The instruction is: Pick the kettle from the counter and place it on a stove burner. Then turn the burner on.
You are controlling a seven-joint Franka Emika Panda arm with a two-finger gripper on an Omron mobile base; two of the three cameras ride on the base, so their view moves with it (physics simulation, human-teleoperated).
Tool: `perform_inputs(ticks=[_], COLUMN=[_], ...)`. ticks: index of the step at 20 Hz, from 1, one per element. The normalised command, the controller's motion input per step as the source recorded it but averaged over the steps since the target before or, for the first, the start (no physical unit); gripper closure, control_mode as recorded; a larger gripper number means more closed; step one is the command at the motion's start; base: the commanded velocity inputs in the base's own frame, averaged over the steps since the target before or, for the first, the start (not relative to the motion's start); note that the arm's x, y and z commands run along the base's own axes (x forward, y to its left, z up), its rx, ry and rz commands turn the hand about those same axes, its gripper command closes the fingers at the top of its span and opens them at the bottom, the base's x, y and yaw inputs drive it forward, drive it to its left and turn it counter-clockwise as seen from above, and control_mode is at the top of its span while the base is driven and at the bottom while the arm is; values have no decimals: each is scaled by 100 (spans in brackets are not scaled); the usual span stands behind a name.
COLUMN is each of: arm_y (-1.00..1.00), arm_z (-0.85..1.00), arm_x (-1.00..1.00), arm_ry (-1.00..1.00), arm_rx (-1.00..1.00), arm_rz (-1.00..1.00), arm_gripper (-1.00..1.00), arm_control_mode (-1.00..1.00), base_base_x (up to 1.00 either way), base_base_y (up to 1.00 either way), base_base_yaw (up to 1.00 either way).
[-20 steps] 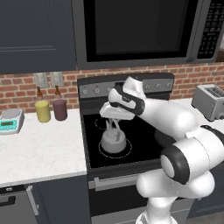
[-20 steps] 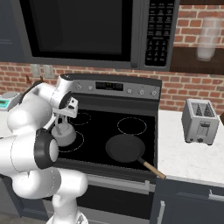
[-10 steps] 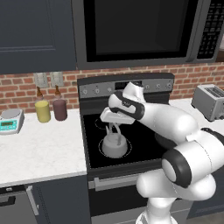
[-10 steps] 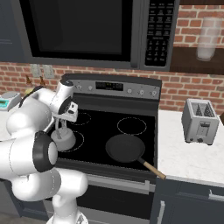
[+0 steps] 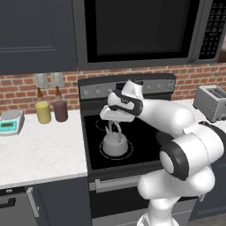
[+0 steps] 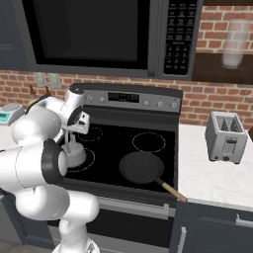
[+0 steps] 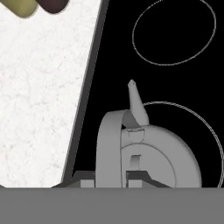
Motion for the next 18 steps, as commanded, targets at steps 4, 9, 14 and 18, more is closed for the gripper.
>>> perform_inputs(ticks=[4,9,14,18], arm_y=[0,0,-10,-11], arm_z=[0,0,1,0], arm_x=[-2,-14,-7,0], arm_ry=[0,0,0,0], arm_rx=[0,0,0,0], arm_rz=[-1,0,0,0], arm_gripper=[100,100,100,100], arm_control_mode=[-100,-100,-100,-100], base_base_x=[0,0,0,0], base_base_y=[0,0,0,0], base_base_yaw=[0,0,0,0])
